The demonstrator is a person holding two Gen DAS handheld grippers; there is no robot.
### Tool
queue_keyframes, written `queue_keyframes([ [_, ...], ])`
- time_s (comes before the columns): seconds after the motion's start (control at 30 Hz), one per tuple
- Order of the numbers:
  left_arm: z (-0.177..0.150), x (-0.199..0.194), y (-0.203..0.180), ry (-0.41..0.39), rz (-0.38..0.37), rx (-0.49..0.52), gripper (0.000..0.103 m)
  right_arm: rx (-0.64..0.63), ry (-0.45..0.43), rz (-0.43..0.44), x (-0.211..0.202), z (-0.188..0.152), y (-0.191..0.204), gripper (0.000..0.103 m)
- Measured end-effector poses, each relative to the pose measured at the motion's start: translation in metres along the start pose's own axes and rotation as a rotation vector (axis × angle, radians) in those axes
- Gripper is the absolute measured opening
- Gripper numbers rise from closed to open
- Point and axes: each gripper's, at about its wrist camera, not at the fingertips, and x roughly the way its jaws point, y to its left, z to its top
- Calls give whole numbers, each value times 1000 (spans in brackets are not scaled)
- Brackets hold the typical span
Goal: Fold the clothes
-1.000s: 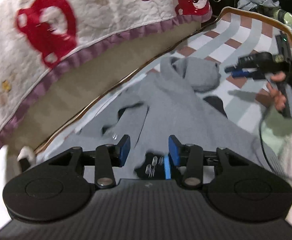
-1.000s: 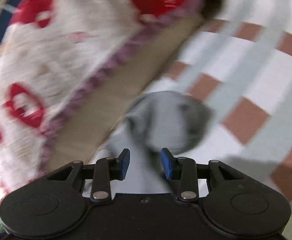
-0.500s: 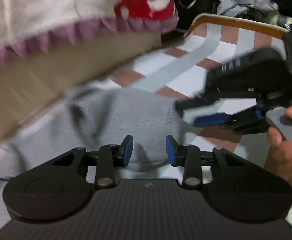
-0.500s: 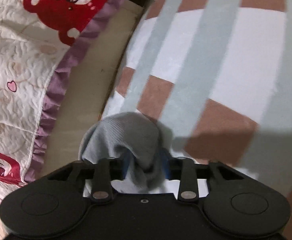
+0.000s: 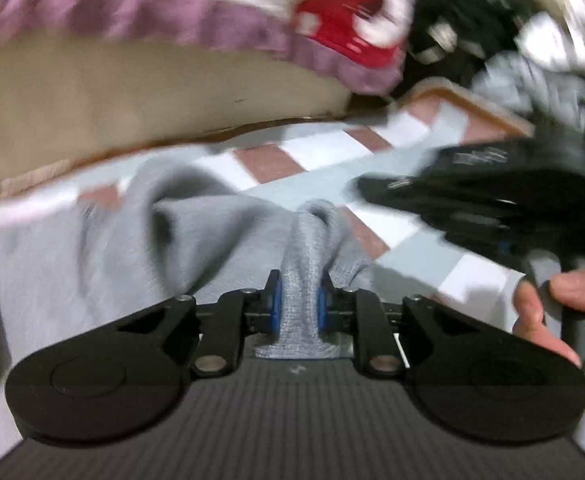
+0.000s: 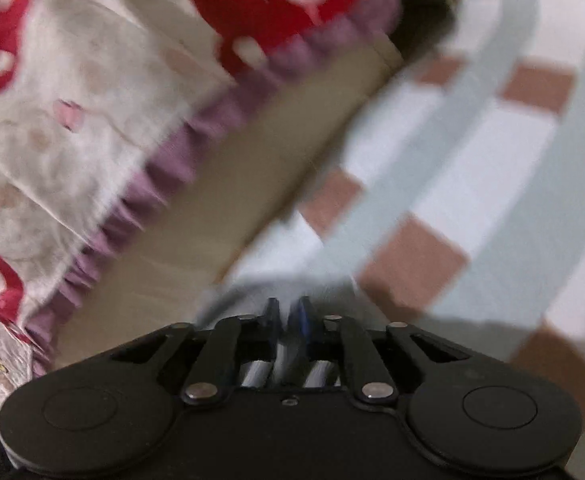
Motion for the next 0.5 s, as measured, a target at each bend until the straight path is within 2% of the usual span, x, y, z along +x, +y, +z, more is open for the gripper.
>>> queue_keyframes([
  [0.03, -1, -3, 9, -3, 1, -34, 15, -26, -25, 9, -5, 2, 4, 2],
  [0.17, -5, -10, 35, -26, -44, -183, 15, -23, 46, 130, -11, 9, 9, 3],
  [0.2, -7, -11, 41, -37, -71, -237, 15, -24, 79, 157, -11, 8, 11, 9],
  [0.3, -13, -15, 57, -69, -132, -377, 15, -36, 242, 226, 2, -1, 24, 12],
  [0.33, -15, -16, 60, -80, -143, -411, 13, -51, 285, 224, 6, -5, 27, 15],
  [0.4, -20, -19, 66, -99, -165, -476, 14, -114, 323, 138, 13, -13, 30, 35],
  [0.43, -23, -20, 68, -99, -183, -486, 14, -130, 334, 102, 15, -15, 29, 35],
  [0.5, -30, -22, 69, -88, -215, -491, 14, -102, 344, 83, 18, -16, 21, 34],
])
